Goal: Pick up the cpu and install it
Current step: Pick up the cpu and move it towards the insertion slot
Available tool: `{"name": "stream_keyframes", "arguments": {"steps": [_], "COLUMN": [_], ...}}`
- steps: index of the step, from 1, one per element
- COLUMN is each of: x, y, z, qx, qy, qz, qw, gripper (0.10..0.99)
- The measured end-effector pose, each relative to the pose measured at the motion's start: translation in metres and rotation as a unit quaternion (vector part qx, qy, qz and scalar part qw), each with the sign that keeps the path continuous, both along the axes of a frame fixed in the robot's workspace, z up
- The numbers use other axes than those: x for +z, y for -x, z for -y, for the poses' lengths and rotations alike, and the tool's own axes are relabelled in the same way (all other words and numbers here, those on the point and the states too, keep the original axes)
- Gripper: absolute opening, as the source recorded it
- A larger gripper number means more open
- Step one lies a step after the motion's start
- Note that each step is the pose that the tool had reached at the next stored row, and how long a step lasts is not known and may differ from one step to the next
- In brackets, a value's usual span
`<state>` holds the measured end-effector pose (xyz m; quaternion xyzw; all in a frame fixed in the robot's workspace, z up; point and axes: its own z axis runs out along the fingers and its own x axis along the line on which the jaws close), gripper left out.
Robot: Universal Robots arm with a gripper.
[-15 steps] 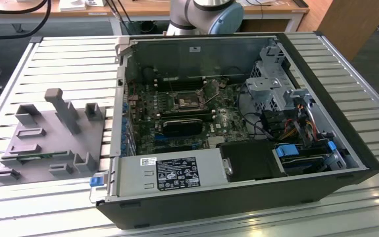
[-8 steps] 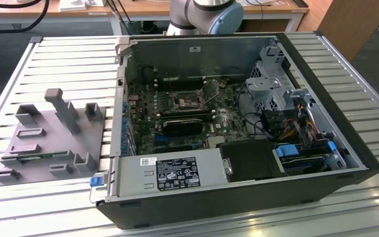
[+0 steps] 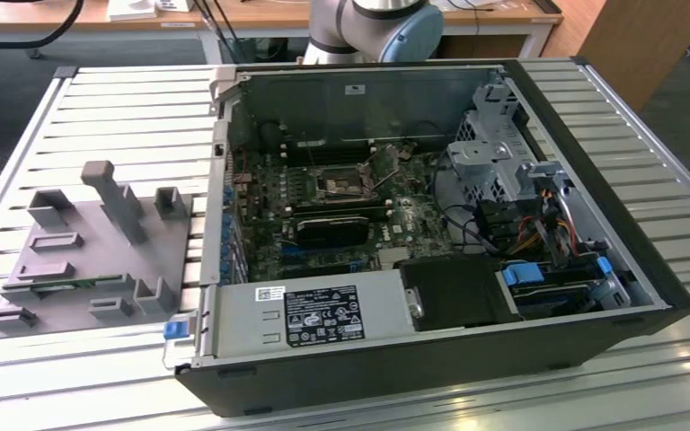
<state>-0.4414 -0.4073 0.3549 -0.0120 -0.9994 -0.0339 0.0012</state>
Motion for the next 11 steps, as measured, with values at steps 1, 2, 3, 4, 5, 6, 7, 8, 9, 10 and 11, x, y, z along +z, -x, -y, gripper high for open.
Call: {"name": "stream_keyframes", "arguments": {"steps": [1,2,3,4,5,6,7,8,9,10,11], "x": [0.0013,0.0025,0.0036,0.0047,0.0057,0.0066,0.008,0.0094,0.0105,0.0115,0.0128], "y": [0.0,0.0,0.0,0.0,0.0,0.0,0.0,0.0,0.0,0.0,0.0], "z": [0.0,0.0,0.0,0.0,0.0,0.0,0.0,0.0,0.0,0.0,-0.0001], "qx": [0.0,0.0,0.0,0.0,0.0,0.0,0.0,0.0,0.0,0.0,0.0], "qy": [0.0,0.0,0.0,0.0,0.0,0.0,0.0,0.0,0.0002,0.0003,0.0003], "qz": [0.0,0.0,0.0,0.0,0.0,0.0001,0.0,0.0,0.0,0.0,0.0], "qw": [1.0,1.0,1.0,1.0,1.0,1.0,1.0,1.0,1.0,1.0,1.0], "gripper": [0.525,0.525,0.525,0.525,0.525,0.525,0.525,0.525,0.525,0.525,0.525]}}
